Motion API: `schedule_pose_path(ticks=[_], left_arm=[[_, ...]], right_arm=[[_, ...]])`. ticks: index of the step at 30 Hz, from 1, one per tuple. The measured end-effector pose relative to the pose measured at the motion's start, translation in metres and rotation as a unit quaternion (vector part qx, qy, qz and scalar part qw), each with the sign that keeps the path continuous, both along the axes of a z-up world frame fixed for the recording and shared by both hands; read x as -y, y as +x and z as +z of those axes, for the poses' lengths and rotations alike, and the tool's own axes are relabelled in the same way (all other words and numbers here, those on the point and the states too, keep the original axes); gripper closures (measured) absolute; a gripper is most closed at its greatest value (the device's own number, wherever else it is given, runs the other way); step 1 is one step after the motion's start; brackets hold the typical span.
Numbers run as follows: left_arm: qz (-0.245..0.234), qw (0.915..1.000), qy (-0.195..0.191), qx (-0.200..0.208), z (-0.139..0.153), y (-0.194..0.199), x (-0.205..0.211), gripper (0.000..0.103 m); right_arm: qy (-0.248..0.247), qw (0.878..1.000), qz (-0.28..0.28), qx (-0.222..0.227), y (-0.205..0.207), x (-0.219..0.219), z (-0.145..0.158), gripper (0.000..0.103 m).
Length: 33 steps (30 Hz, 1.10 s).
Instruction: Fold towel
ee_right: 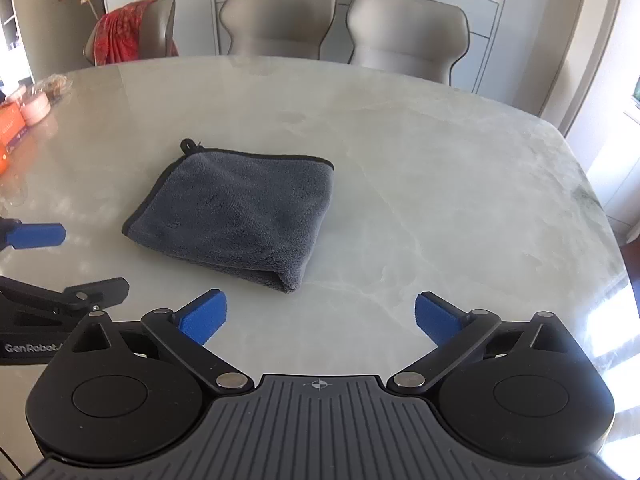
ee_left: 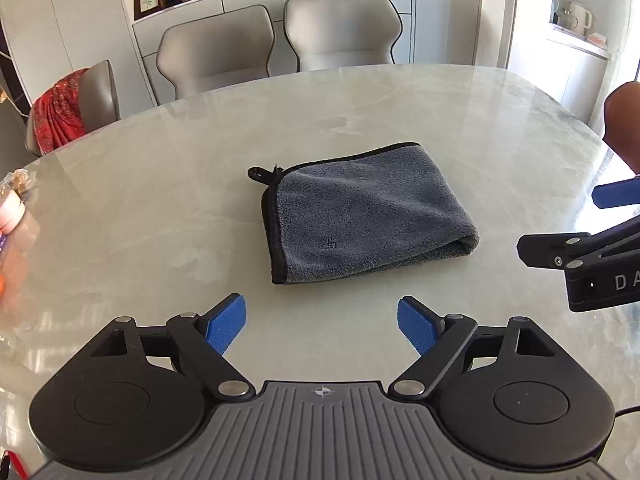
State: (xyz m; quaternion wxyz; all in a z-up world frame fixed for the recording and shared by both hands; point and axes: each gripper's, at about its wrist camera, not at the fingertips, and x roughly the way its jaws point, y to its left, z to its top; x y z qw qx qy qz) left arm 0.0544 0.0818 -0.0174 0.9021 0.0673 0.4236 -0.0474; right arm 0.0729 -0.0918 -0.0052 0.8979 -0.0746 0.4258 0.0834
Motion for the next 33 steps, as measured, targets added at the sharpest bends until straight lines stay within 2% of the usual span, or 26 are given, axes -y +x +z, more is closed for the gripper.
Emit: schedule_pose_path(ticks=[5,14,23,26,29,31,33], left_arm=[[0.014,0.9995,-0.026,0.005,0.005,-0.016,0.0,0.016],[0.048,0.9973,-0.05,0.023,0.015,-0.039,-0.001,0.016],[0.086,0.9938,-0.058,0.041,0.038,-0.05,-0.006,0.016],[0.086,0.9929,-0.067,0.047,0.044,-0.057,-0.01,0.014],[0.111,0.9889,-0.093,0.033,0.044,-0.066,-0.017,0.013],[0.115,0.9878,-0.101,0.025,0.042,-0.07,-0.019,0.013],[0.114,0.9887,-0.097,0.012,0.038,-0.074,-0.018,0.013]], right_arm=[[-0.009,1.0,-0.022,0.011,-0.017,0.003,0.006,0.001],[0.026,0.999,-0.038,0.006,-0.045,0.01,0.015,0.001],[0.056,0.994,-0.081,0.038,-0.059,0.013,0.037,0.001],[0.081,0.992,-0.1,-0.002,-0.059,0.014,0.043,0.001],[0.115,0.986,-0.111,-0.056,-0.059,0.017,0.041,0.001],[0.135,0.982,-0.12,-0.063,-0.069,0.019,0.037,0.001],[0.131,0.982,-0.122,-0.058,-0.076,0.017,0.035,0.001]])
